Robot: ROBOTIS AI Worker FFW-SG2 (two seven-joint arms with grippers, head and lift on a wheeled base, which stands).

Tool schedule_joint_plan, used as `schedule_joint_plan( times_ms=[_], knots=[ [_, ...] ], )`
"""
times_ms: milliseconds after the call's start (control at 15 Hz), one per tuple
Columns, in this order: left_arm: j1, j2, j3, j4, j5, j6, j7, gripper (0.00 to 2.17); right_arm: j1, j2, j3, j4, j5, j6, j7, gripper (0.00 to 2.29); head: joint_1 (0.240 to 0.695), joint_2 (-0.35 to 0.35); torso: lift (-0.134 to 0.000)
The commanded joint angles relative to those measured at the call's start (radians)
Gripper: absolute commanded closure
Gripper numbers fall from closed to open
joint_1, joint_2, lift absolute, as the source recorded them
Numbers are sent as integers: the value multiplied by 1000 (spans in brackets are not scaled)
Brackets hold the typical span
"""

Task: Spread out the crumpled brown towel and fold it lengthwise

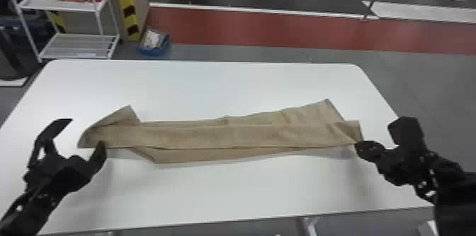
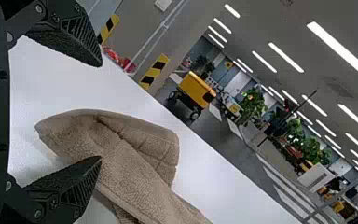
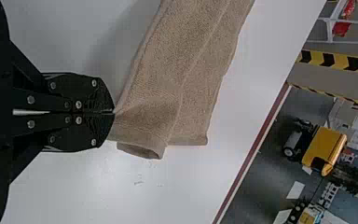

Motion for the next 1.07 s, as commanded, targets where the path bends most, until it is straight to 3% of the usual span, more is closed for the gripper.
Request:
schedule_joint_plan(
  times_ms=[0, 400, 733, 1000],
  knots=[
    [31, 9, 33, -41, -19, 21, -18, 211, -1, 0, -1, 0, 0, 1, 0, 1453, 695, -121, -120],
    [109, 49, 69, -123, -77, 21, -80, 211, -1, -3, -7, 8, -14, -5, 0, 1453, 695, -112, -120],
    [123, 66, 48, -123, -155, 46, -97, 215, 8, -3, -15, 3, -21, -8, 0, 1453, 695, -111, -120],
    [120, 66, 39, -123, -175, 33, -87, 326, 13, -1, -33, -5, -44, -8, 12, 1453, 695, -120, -120]
  ],
)
